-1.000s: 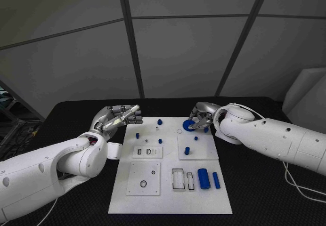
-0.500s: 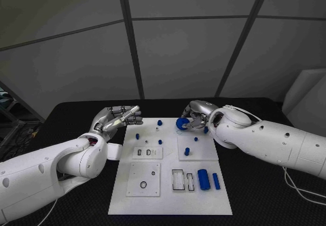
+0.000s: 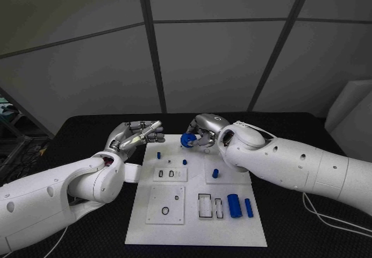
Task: Assemble the parts on the task board
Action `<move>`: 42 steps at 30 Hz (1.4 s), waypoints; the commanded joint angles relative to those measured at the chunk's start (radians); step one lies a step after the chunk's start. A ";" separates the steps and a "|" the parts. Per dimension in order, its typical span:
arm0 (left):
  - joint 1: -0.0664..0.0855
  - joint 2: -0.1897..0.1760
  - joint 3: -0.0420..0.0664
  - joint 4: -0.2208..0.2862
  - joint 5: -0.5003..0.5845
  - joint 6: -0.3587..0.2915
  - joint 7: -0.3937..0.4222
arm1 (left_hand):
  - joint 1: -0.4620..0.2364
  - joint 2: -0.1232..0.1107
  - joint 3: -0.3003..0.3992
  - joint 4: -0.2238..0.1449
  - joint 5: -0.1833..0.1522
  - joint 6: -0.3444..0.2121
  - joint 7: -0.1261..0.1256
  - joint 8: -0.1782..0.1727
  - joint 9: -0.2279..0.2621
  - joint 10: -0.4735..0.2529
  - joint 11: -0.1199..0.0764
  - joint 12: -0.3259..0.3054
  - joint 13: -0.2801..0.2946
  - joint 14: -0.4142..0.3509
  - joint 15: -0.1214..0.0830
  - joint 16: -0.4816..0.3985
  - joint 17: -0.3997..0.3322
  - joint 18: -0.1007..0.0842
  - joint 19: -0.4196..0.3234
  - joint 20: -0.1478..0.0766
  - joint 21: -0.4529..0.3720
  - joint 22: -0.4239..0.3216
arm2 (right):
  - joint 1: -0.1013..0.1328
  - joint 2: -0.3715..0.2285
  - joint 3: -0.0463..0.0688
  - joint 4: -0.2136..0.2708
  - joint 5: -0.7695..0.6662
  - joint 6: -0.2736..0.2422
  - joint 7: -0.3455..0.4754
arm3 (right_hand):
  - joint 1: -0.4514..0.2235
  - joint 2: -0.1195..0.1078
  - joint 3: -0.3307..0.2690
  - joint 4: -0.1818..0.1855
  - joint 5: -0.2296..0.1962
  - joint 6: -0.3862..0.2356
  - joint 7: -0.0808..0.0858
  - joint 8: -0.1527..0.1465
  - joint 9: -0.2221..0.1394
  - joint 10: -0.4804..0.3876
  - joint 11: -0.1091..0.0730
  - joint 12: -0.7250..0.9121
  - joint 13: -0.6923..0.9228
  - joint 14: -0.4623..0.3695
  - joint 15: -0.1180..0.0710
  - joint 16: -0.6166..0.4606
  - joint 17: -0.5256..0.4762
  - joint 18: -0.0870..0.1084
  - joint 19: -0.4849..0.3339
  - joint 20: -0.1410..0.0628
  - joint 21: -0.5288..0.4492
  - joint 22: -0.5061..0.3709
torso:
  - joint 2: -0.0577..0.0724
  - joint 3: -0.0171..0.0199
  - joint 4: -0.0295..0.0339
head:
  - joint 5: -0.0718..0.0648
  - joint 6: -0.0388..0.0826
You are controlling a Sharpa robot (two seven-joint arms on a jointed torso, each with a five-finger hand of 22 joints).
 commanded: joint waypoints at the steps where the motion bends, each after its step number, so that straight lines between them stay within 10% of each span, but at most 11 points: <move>1: 0.002 0.003 0.001 0.001 -0.002 0.012 0.005 | -0.003 0.009 0.000 -0.004 -0.005 -0.001 0.005 -0.006 -0.001 -0.002 0.004 -0.005 0.000 -0.001 0.003 -0.006 0.002 -0.013 -0.004 0.002 0.004 0.001 | 0.002 0.023 0.000 -0.021 -0.031 -0.015 0.004 | -0.003 0.007 0.007 0.000 0.004 0.037 -0.021 -0.001 0.005 0.004 0.001 0.002 0.068 0.082 -0.008 0.004 0.149 -0.014 0.006 -0.001 0.006 0.092 | 0.001 0.0001 -0.0007 | 0.003 -0.001; 32: 0.002 0.007 0.001 0.001 -0.002 0.013 0.005 | -0.003 0.009 -0.001 -0.005 -0.005 0.000 0.004 -0.007 -0.001 -0.001 0.004 -0.006 0.000 -0.001 0.003 -0.007 0.003 -0.013 -0.004 0.002 0.005 0.002 | -0.001 0.123 -0.038 -0.130 -0.039 0.070 0.007 | -0.023 -0.002 0.016 0.001 -0.002 0.032 -0.016 -0.018 0.001 -0.007 0.005 -0.012 0.057 0.079 -0.005 -0.001 0.136 -0.013 0.003 0.000 0.004 0.088 | 0.000 0.0021 -0.0032 | 0.011 -0.013; 42: 0.002 0.008 0.001 0.001 -0.002 0.013 0.005 | -0.003 0.009 -0.001 -0.005 -0.005 0.000 0.004 -0.007 -0.001 -0.001 0.004 -0.006 0.000 -0.001 0.003 -0.007 0.003 -0.013 -0.004 0.002 0.005 0.002 | -0.002 0.135 -0.039 -0.151 -0.044 0.075 0.000 | -0.065 -0.035 0.013 0.003 -0.071 -0.076 0.013 -0.096 -0.008 -0.042 0.031 -0.060 0.013 0.078 0.015 -0.003 0.135 -0.012 -0.005 0.016 -0.002 0.080 | 0.000 0.0025 -0.0047 | 0.013 -0.013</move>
